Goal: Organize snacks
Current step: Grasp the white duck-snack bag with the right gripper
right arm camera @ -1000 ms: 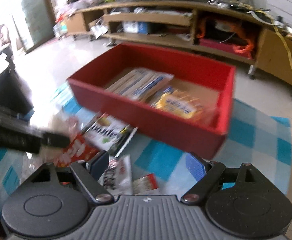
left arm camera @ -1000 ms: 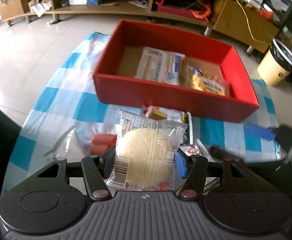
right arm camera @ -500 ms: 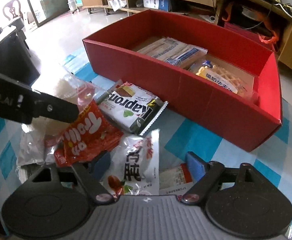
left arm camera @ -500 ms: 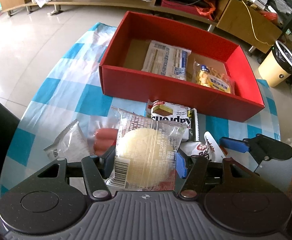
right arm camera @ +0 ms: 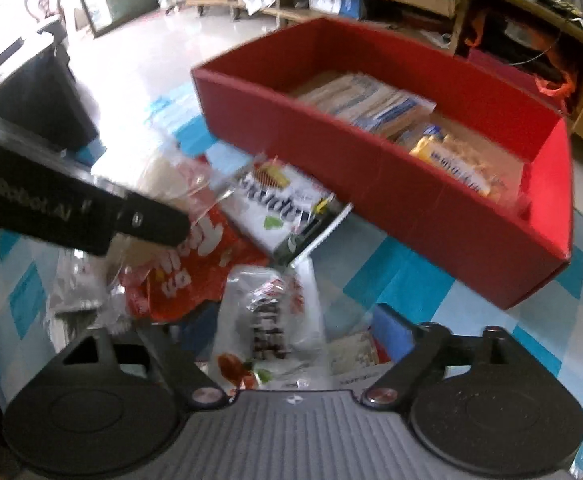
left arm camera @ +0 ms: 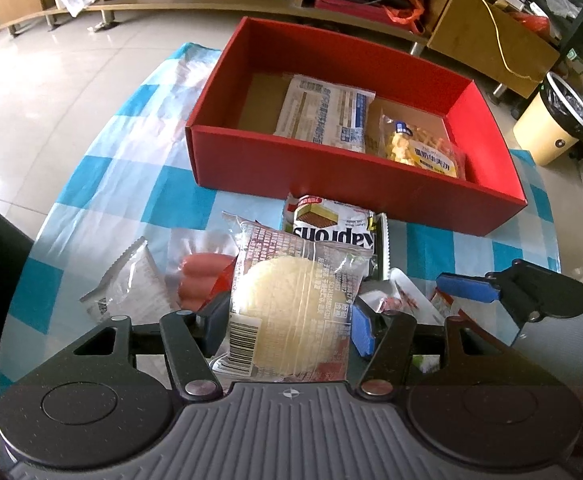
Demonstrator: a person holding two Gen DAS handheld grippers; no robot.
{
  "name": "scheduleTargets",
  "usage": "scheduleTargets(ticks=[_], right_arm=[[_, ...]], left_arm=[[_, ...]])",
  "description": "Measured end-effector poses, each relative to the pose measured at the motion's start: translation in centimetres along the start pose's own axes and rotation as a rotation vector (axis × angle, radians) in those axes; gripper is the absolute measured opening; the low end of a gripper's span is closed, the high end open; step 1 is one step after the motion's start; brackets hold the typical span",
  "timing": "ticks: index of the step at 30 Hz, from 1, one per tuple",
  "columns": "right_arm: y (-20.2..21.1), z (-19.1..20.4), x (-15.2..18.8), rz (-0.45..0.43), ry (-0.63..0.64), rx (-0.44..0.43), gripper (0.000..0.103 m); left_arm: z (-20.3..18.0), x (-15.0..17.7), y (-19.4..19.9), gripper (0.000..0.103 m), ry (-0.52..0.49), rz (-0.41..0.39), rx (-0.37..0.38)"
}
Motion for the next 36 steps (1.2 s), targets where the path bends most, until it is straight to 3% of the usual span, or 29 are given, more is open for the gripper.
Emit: scheduleTargets(ticks=[3,5,8,9,16,18,23,25,31,36], right_arm=[[-0.4,0.3,0.2,-0.017,0.027,0.022,0.086],[-0.2,0.2,0.1,-0.019,0.021,0.018,0.079],[0.1,-0.2,0.0,-0.028,0.010,0.022,0.052],[0.1,-0.6,0.1,-0.021,-0.015,-0.012,0.045],[0.6,-1.9,0.3,-0.029,-0.078,-0.031,0.042],[0.8,-2.2,0.3,-0.037,-0.091,-0.030,0.033],[0.8,-3.6,0.2,-0.023,-0.154,-0.076,0.038],[0.9,-4.1,0.3,-0.020,-0.160,-0.071,0.060],[0.3,-2.6,0.8,-0.004,-0.045,-0.034,0.084],[0.1,-1.6,0.9,0.004,0.027,-0.002,0.085]], left_arm=[[-0.2,0.0,-0.1,0.068,-0.009,0.001,-0.005],[-0.3,0.1,-0.1,0.069,-0.011,0.003,-0.004],[-0.2,0.1,-0.1,0.070,-0.008,0.006,-0.003],[-0.1,0.1,-0.2,0.070,-0.004,0.009,0.000],[-0.3,0.2,-0.2,0.070,-0.004,0.011,0.002],[-0.3,0.1,-0.2,0.069,-0.004,0.011,0.005],[-0.3,0.1,-0.3,0.070,-0.003,0.012,0.010],[-0.3,0.1,-0.3,0.070,-0.001,0.013,0.010],[-0.5,0.1,-0.4,0.070,-0.007,0.015,0.013],[-0.5,0.1,-0.2,0.071,-0.006,0.014,0.021]])
Point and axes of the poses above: each gripper's, at about its wrist camera, not at the fingertips, and y roughly against the way its jaws point, z to its left, x to its underside, the point moved 2 cm from there along -y, roughly the way its jaws point, and after that the axes turned 2 degrees about -x, right-handed, at the moved point
